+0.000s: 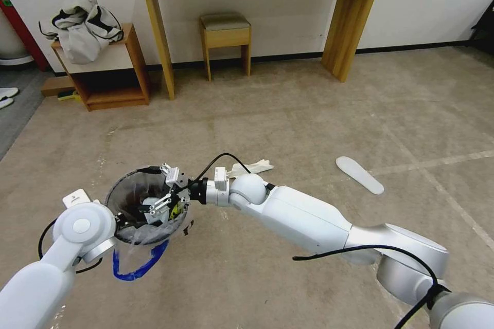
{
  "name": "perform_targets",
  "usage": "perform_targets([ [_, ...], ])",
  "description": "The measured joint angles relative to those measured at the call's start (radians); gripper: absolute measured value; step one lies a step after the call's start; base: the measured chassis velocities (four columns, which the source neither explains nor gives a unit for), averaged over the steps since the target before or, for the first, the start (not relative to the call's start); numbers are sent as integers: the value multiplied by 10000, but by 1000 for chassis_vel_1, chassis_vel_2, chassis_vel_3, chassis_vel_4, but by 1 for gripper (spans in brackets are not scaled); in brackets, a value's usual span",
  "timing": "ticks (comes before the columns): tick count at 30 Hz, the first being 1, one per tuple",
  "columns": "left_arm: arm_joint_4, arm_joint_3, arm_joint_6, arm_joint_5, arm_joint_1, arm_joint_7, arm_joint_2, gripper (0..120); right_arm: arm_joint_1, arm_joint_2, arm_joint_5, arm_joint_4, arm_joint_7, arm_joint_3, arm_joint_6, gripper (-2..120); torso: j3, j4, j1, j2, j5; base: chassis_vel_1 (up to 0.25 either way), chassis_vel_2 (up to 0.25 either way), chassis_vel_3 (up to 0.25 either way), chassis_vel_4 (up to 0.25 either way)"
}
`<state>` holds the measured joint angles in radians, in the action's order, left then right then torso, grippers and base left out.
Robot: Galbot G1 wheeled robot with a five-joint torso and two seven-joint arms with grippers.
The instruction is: Pick up the trash bin and place the garbage on the floor into it.
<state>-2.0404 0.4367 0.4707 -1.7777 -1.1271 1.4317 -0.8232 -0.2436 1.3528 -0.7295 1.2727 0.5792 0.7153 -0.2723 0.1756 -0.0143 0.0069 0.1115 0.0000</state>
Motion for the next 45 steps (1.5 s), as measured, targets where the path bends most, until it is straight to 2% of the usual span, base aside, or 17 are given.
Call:
perform_targets([
  [5, 0, -6, -6, -5, 9, 8, -15, 0, 115, -8, -157, 221, -128, -106, -11, 100, 1, 0, 0, 0, 0, 0, 0, 0, 0],
  [12, 47, -39, 9, 71, -38, 6, -50, 0, 629, -322, -732, 1270, -747, -1164, 66, 100, 0, 2, 0, 0, 0, 0, 0, 0, 0],
  [15, 60, -39, 10, 88, -40, 2, -12, 0, 679, -741, -749, 1822, -1916, -2001, 70, 100, 1, 1, 0, 0, 1, 0, 0, 0, 0],
  [16, 60, -39, 10, 88, -40, 2, -12, 0, 679, -741, -749, 1822, -1916, -2001, 70, 100, 1, 1, 0, 0, 1, 0, 0, 0, 0],
  [19, 77, -71, 10, 143, -26, -46, 14, 0, 284, -1544, -584, 2316, -3125, -2957, 67, 100, 0, 1, 0, 0, 3, 0, 0, 0, 0],
  [20, 77, -71, 10, 143, -26, -46, 14, 0, 284, -1544, -584, 2316, -3125, -2957, 67, 100, 0, 1, 0, 0, 3, 0, 0, 0, 0],
  [23, 115, -201, -67, 284, 74, -164, -4, 0, -818, -2538, -173, 2673, -4200, -3952, 58, 100, 0, -1, 1, 0, 4, 0, 0, 0, 0],
  [24, 115, -201, -67, 284, 74, -164, -4, 0, -818, -2538, -173, 2673, -4200, -3952, 58, 100, 0, -1, 1, 0, 4, 0, 0, 0, 0],
  [26, 178, -345, -148, 449, 174, -269, -47, 0, -2023, -3164, 302, 2981, -4863, -4794, 76, 100, 1, -5, 1, 0, 8, 0, 0, 0, 0],
  [30, 227, -464, -167, 536, 256, -351, -95, 0, -3005, -3575, 765, 3239, -5338, -5718, 97, 100, -1, -3, 0, 0, 5, 0, 0, 0, 0],
  [31, 260, -549, -148, 549, 321, -385, -122, 0, -3721, -3789, 1114, 3408, -5544, -6447, 114, 100, 0, 1, 0, 0, 6, 0, 0, 0, 0],
  [32, 260, -549, -148, 549, 321, -385, -122, 0, -3721, -3789, 1114, 3408, -5544, -6447, 114, 100, 0, 1, 0, 0, 6, 0, 0, 0, 0],
  [34, 303, -695, -115, 556, 462, -409, -168, 0, -4962, -4009, 1535, 3643, -5682, -7531, 131, 100, 0, 1, 0, 0, 4, 0, 0, 0, 0],
  [38, 337, -809, -107, 562, 566, -410, -203, 0, -5783, -4083, 1702, 3775, -5683, -8123, 126, 100, 0, -1, 0, 0, 6, 0, 0, 0, 0],
  [40, 377, -927, -88, 567, 683, -414, -276, 0, -6794, -4091, 1919, 4035, -5667, -8889, 99, 100, -1, -2, 0, 0, 4, 0, 0, 0, 0],
  [45, 388, -963, -53, 568, 738, -414, -316, 0, -7783, -3890, 2197, 4459, -5626, -9740, 71, 100, -1, 1, 0, 0, 2, 0, 0, 0, 0],
])
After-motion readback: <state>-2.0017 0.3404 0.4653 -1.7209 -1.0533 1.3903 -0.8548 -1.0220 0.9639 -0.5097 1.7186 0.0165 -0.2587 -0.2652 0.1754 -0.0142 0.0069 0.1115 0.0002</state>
